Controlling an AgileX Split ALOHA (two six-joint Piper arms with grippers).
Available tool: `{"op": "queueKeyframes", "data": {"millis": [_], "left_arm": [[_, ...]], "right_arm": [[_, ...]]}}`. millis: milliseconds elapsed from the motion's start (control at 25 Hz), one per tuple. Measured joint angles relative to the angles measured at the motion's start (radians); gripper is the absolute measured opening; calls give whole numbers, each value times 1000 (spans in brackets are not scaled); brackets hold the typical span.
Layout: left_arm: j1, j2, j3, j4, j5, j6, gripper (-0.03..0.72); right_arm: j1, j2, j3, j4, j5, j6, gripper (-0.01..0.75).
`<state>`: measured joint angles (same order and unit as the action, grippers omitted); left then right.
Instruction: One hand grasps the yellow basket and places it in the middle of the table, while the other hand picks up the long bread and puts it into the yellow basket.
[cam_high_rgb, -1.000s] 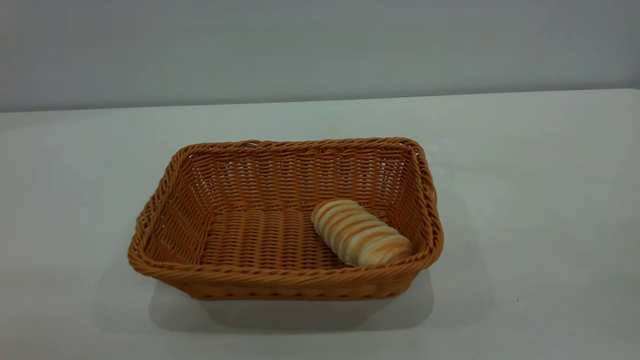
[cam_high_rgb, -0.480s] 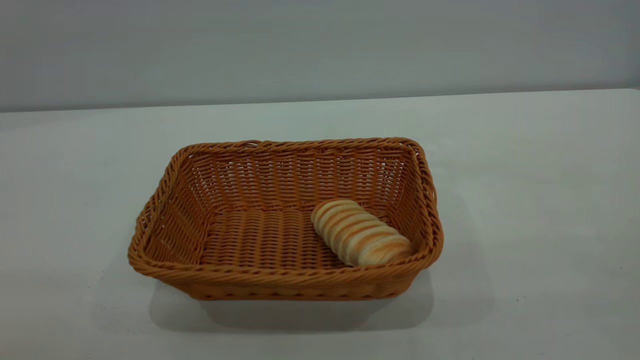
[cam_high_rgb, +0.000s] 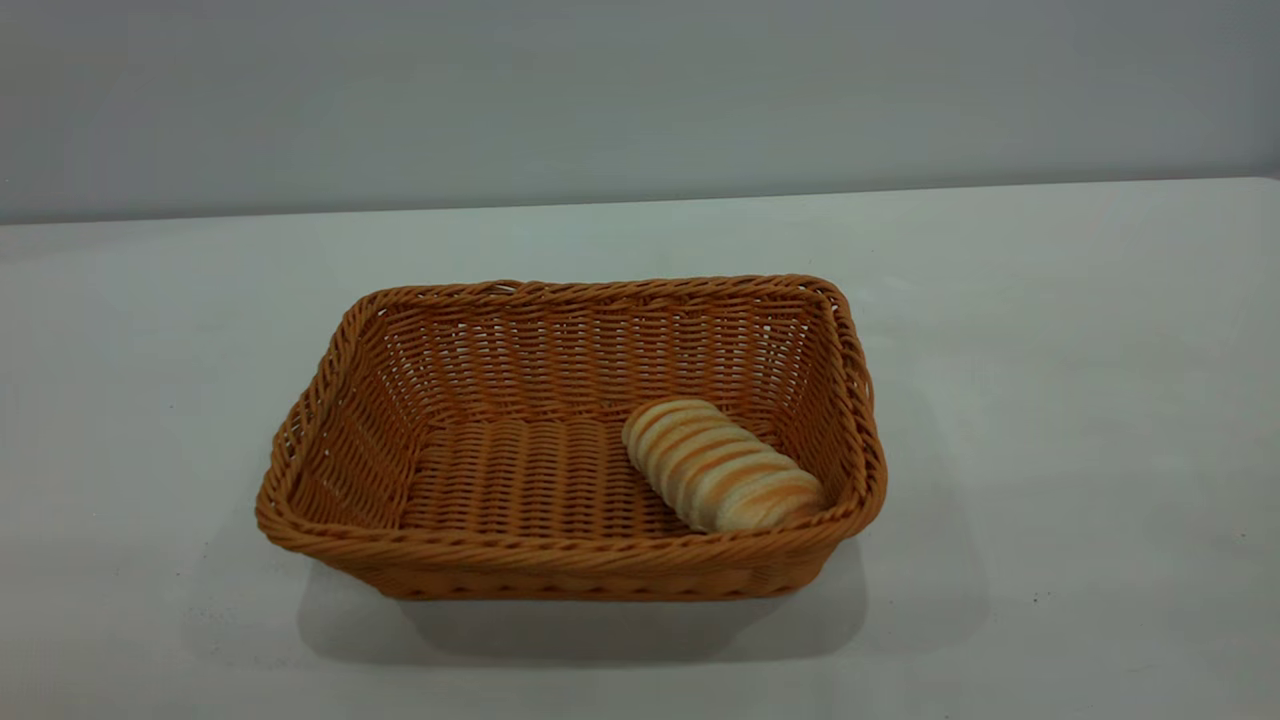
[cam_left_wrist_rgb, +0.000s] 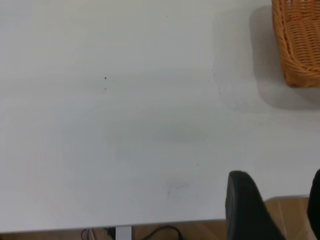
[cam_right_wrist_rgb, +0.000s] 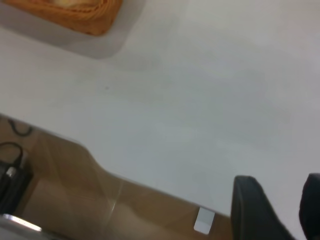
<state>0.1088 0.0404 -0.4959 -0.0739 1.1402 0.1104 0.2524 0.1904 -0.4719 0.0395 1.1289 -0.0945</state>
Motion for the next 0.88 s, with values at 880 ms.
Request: {"op": "queueKeyframes", "data": {"millis": [880], "left_arm": [[0, -62, 0, -1, 6, 1, 368]], "right_arm": [[-216, -207, 0, 9, 4, -1, 280]]}}
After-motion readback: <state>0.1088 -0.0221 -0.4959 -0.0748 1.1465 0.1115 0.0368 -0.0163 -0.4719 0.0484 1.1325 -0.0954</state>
